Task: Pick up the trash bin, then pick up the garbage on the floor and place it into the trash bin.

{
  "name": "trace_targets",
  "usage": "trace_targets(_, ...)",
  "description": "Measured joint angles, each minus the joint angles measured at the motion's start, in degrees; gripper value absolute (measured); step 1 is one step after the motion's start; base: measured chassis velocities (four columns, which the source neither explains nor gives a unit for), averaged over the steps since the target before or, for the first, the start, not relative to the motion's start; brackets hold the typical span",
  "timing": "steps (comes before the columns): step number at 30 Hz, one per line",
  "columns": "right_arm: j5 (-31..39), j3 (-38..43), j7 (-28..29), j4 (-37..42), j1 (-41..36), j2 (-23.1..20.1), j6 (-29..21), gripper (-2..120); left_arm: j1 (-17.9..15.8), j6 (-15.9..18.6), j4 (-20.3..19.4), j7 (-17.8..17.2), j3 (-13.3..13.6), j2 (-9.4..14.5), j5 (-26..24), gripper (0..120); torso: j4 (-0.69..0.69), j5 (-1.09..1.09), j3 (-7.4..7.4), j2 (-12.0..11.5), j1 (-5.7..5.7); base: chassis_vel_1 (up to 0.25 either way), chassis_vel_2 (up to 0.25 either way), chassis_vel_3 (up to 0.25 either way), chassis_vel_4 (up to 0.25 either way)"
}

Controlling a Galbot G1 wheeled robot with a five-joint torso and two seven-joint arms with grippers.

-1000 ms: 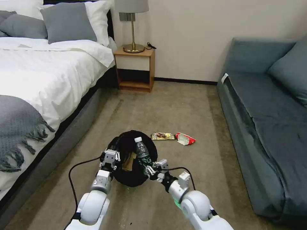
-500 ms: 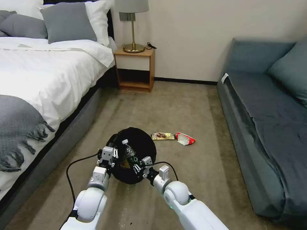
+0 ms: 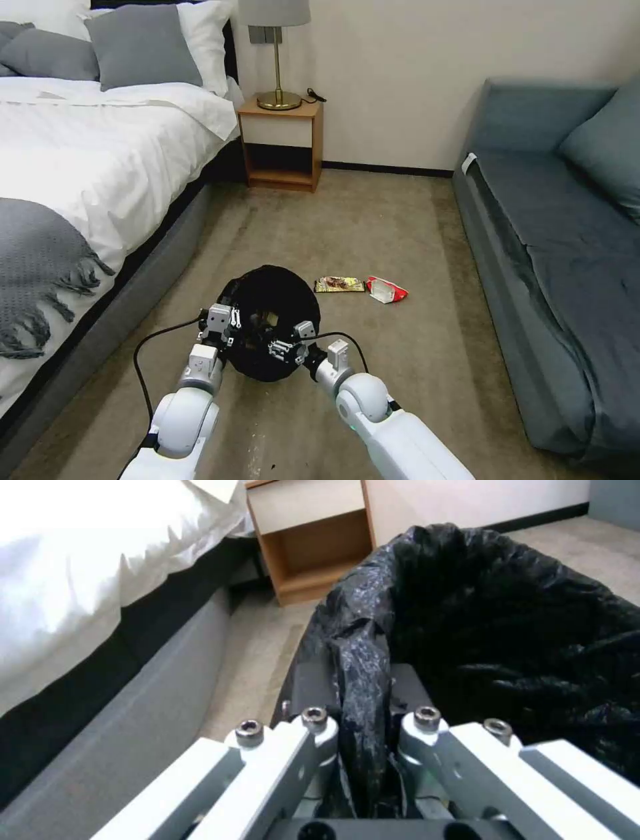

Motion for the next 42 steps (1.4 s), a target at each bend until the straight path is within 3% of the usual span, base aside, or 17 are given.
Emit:
trace_targets(3,0.56,2.05,0.48,2.38,-1.67,-0.53,0.39,99,-0.17,-0.23,0.32,-0.11,0.01,-0.04,0.36,6,0.0,0.0,0.0,0.0,0.0,0.0,0.0,0.0,0.0)
trace_targets(13,1.67,10.99,1.39,9.66,-8.35,-1.7,1.86,100,0.06,-1.02,0.5,-0.37,-0.58,0.0,1.38,6,-0.01,0.01,0.0,0.0,0.0,0.0,0.0,0.0,0.0)
trace_targets(21,1.81,18.52,4.09,10.17,-10.53,-1.93,2.1,100,0.31,-2.18,1.22,-0.49,-1.2,-0.47,2.13,6,0.0,0.01,0.0,0.0,0.0,0.0,0.0,0.0,0.0)
trace_targets(30,4.81,27.01,11.54,10.36,-12.08,-1.88,-3.42,100,0.76,-3.79,2.54,-0.62,-1.65,-2.14,3.1,6,0.0,0.01,0.0,0.0,0.0,0.0,0.0,0.0,0.0)
trace_targets(42,5.96,33.23,13.18,7.56,-14.39,-1.62,-5.04,100,2.46,-4.7,1.72,-0.6,-3.03,-0.76,3.49,6,0.0,0.0,0.0,0.0,0.0,0.0,0.0,0.0,0.0)
